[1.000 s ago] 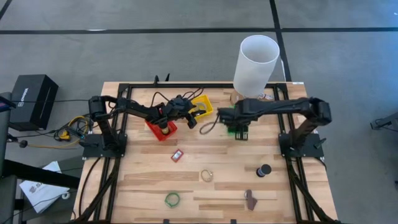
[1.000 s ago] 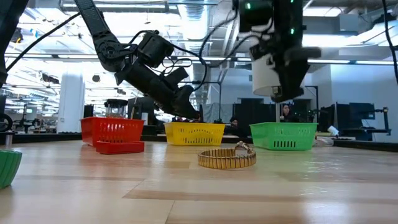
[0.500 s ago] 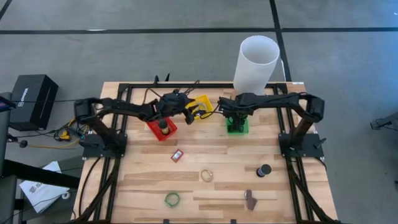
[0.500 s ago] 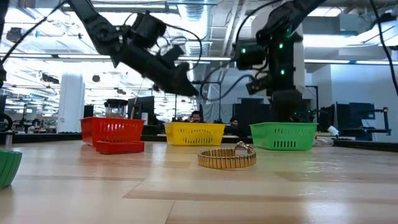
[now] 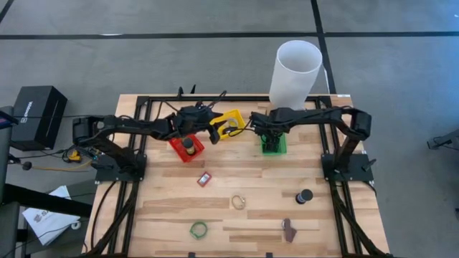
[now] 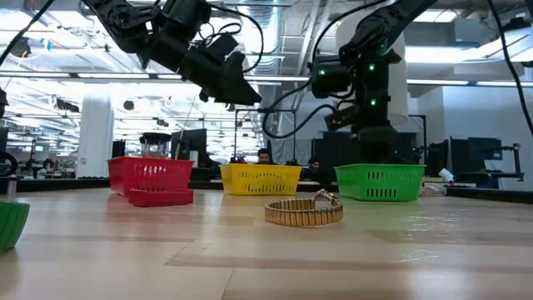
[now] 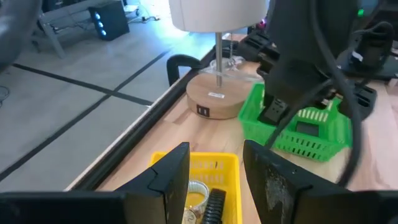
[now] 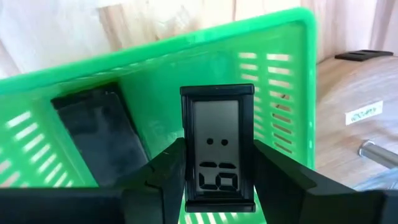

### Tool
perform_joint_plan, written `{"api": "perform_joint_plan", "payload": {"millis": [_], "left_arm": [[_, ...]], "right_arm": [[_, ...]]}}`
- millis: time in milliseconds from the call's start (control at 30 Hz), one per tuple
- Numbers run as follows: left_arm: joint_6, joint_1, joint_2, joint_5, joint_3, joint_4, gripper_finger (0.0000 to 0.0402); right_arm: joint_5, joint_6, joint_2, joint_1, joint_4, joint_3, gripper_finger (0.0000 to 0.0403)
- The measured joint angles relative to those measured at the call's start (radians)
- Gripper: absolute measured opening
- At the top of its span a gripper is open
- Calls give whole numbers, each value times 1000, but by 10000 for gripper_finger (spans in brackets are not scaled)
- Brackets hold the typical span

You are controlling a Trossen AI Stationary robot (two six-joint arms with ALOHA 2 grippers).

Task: Pick & Place Office items
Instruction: Put the black digital clock into the green basket, then put the blue hourglass into the red basket

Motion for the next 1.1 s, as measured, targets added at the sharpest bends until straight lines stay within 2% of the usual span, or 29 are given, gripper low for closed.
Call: {"api": "perform_joint_plan", "payload": {"millis": [133, 400, 533, 700, 933, 1100], "left_arm": [[0, 1, 1, 0, 0, 1, 144], [0, 2, 1, -1, 0, 0, 144], [0, 1, 1, -1, 0, 0, 144], [0, 1, 1, -2, 0, 0, 144], [-1, -5, 1, -4, 0, 0, 144], [-2, -26, -3, -4, 0, 1, 144]], "right_arm": [[0, -38, 23, 4, 0, 0, 167], [0, -50, 80, 6, -1, 0, 226], [1, -82, 80, 15, -9, 1, 243], [0, -51, 71, 24, -57, 34, 238], [0, -47, 67, 63, -217, 119, 216], [1, -44, 8, 104, -232, 135, 210]]}}
